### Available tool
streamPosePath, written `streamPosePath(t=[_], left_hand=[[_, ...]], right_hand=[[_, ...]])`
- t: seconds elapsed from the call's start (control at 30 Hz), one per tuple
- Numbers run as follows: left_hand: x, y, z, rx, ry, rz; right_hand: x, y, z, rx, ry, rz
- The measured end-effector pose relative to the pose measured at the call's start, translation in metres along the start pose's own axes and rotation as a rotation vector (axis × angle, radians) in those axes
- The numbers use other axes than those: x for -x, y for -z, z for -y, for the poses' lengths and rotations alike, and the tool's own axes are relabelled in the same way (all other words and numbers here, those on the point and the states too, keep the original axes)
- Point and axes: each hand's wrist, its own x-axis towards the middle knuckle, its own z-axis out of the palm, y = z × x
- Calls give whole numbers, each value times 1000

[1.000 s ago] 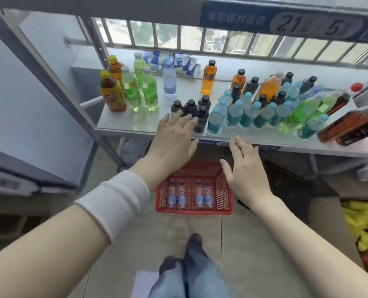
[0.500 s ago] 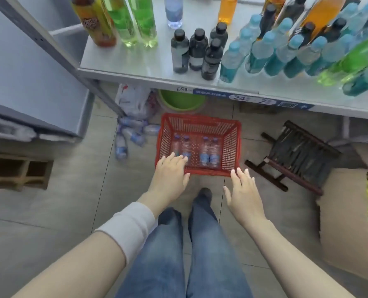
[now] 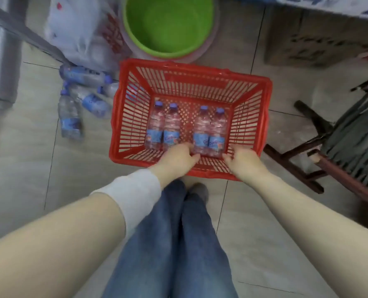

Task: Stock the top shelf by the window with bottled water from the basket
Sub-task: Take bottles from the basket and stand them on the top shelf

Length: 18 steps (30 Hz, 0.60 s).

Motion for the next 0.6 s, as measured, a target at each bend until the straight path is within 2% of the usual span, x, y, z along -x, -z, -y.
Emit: streamPosePath(t=[0.17,0.3,0.43,0.6], left_hand=[[-171,-21,34,82,25,-45],[-264,-35,50,119,6,-91],[-318,-42,54,247,-69,-132],[-342,-53,52,284,-71,-147]], right_hand=[[-145,-26,-16,26,-96,-67],[-223,-47,-25,56,-125,-114],[-276,-63,-31,71,-132,-131],[-303,-73,-43,-139,-216,-115]])
